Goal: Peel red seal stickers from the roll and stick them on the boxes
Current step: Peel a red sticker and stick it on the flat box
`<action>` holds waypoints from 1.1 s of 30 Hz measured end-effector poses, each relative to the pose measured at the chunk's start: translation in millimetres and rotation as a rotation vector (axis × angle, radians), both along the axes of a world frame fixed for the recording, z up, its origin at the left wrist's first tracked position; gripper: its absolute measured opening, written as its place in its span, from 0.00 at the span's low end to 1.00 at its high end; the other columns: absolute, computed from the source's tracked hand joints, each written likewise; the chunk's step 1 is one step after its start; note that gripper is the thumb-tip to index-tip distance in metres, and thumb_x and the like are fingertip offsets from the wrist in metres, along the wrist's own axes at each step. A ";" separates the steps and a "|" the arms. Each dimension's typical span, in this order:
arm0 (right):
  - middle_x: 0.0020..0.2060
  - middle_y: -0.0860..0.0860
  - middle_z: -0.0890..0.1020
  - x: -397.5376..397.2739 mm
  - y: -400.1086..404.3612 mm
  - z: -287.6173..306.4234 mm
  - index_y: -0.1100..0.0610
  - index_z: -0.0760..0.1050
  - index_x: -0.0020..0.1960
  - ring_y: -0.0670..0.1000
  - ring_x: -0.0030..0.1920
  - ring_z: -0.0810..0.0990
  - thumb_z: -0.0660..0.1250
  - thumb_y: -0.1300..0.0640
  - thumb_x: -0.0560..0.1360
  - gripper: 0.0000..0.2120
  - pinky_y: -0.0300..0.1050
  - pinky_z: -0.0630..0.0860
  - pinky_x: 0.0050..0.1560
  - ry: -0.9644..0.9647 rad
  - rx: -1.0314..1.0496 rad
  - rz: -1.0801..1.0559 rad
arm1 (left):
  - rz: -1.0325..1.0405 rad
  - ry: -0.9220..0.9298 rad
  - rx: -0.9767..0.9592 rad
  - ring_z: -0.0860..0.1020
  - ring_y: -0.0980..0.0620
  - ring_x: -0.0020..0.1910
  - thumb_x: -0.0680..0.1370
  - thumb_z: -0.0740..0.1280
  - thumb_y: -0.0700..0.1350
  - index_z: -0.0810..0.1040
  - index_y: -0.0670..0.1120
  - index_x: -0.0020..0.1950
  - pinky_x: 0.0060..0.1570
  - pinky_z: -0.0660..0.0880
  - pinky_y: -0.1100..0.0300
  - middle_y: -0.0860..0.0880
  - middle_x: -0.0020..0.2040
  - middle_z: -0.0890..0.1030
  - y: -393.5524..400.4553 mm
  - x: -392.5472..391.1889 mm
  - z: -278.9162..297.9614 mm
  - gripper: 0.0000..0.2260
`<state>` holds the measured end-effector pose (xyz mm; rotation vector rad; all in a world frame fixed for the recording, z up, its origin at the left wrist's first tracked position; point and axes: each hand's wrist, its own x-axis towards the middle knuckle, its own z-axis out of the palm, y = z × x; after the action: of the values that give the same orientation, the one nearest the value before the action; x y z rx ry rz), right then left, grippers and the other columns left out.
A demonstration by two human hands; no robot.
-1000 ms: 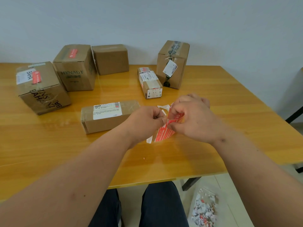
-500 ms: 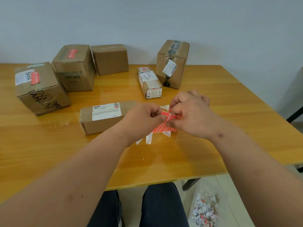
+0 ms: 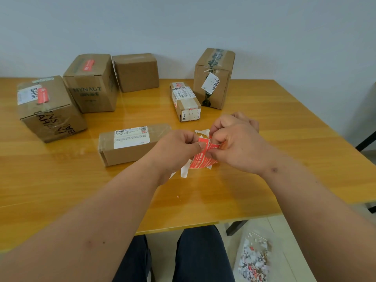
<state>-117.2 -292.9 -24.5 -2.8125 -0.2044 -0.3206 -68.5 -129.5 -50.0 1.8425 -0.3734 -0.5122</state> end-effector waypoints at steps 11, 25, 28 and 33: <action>0.49 0.39 0.75 1.0 -1.1 5.9 0.44 0.70 0.29 0.48 0.58 0.65 0.76 0.47 0.67 0.16 0.51 0.58 0.59 0.088 0.086 0.007 | -0.022 0.045 -0.050 0.84 0.44 0.50 0.79 0.67 0.51 0.81 0.42 0.51 0.57 0.79 0.46 0.45 0.45 0.85 5.0 4.2 2.5 0.12; 0.52 0.39 0.73 8.0 1.9 9.2 0.45 0.81 0.38 0.47 0.60 0.62 0.77 0.42 0.64 0.09 0.49 0.55 0.60 0.124 0.020 -0.005 | -0.047 0.006 0.001 0.84 0.45 0.49 0.78 0.69 0.45 0.83 0.44 0.52 0.56 0.79 0.47 0.46 0.45 0.86 2.7 7.1 7.3 0.07; 0.51 0.40 0.74 7.5 2.5 8.1 0.47 0.82 0.39 0.48 0.60 0.62 0.77 0.43 0.64 0.10 0.50 0.55 0.58 0.096 -0.005 0.004 | -0.039 0.042 -0.032 0.83 0.44 0.50 0.79 0.68 0.44 0.82 0.43 0.53 0.53 0.79 0.51 0.44 0.47 0.86 2.2 7.3 6.9 0.08; 0.51 0.40 0.74 6.1 3.1 8.7 0.43 0.78 0.36 0.48 0.59 0.62 0.76 0.43 0.66 0.08 0.49 0.55 0.58 0.085 -0.001 0.009 | -0.040 0.093 -0.053 0.83 0.43 0.51 0.77 0.69 0.50 0.80 0.38 0.54 0.57 0.78 0.48 0.42 0.47 0.85 4.9 8.4 7.8 0.15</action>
<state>-111.1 -289.8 -15.8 -2.8183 -0.1990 -0.1990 -60.2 -124.6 -42.1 1.7565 -0.3582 -0.6079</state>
